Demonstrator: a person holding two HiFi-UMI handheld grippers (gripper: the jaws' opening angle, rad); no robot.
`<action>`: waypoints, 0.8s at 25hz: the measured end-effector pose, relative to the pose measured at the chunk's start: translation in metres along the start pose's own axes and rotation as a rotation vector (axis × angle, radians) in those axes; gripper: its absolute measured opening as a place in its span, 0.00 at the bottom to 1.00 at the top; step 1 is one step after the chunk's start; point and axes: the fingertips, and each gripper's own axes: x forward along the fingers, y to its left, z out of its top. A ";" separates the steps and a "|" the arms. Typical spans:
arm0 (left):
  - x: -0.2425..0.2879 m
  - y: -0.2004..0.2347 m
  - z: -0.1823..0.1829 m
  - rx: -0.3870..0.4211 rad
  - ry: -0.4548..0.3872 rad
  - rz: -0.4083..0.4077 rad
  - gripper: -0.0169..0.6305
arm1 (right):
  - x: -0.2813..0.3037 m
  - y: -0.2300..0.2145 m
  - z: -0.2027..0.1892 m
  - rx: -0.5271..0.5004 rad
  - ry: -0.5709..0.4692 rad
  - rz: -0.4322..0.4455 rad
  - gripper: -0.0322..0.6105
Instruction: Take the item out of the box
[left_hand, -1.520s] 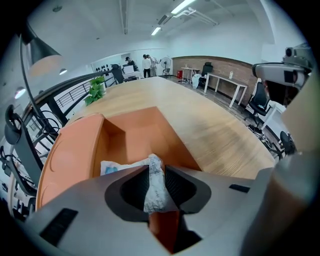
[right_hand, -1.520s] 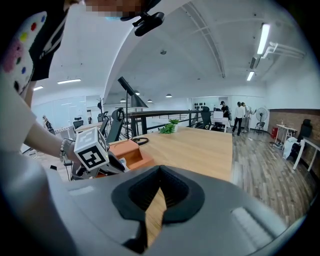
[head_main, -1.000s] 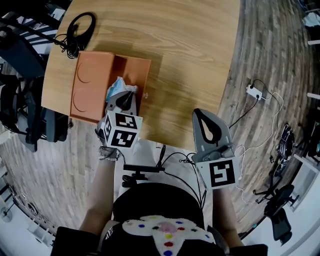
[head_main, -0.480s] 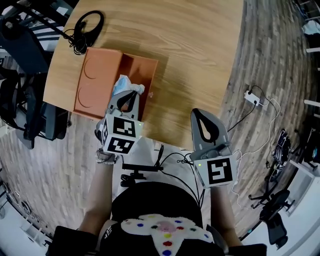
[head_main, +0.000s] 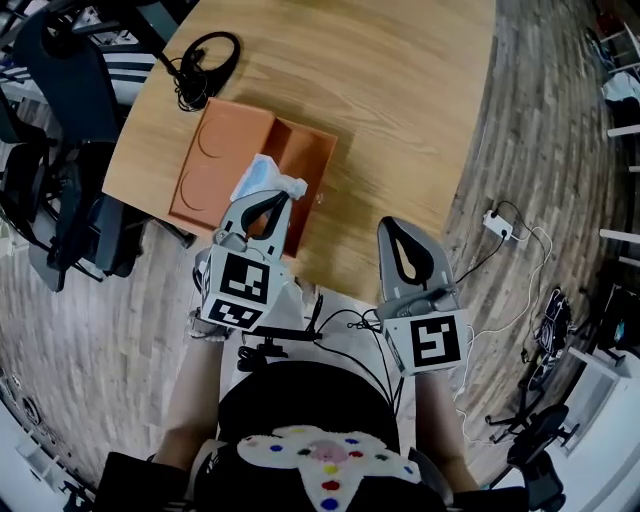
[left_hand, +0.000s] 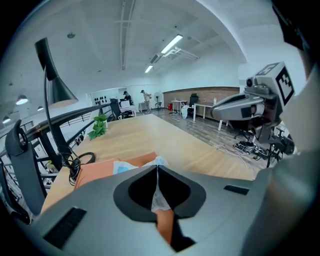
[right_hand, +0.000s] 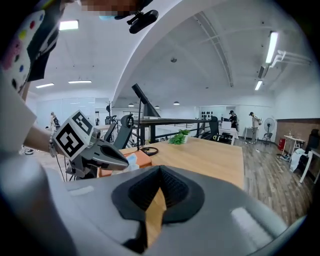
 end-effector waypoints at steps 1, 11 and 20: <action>-0.008 0.001 0.003 0.003 -0.013 0.002 0.05 | 0.000 0.003 0.005 -0.006 -0.009 0.002 0.06; -0.082 0.013 0.047 0.010 -0.216 0.048 0.05 | -0.001 0.030 0.046 -0.052 -0.099 0.027 0.06; -0.133 0.027 0.065 0.000 -0.328 0.138 0.05 | -0.008 0.051 0.077 -0.059 -0.180 0.075 0.06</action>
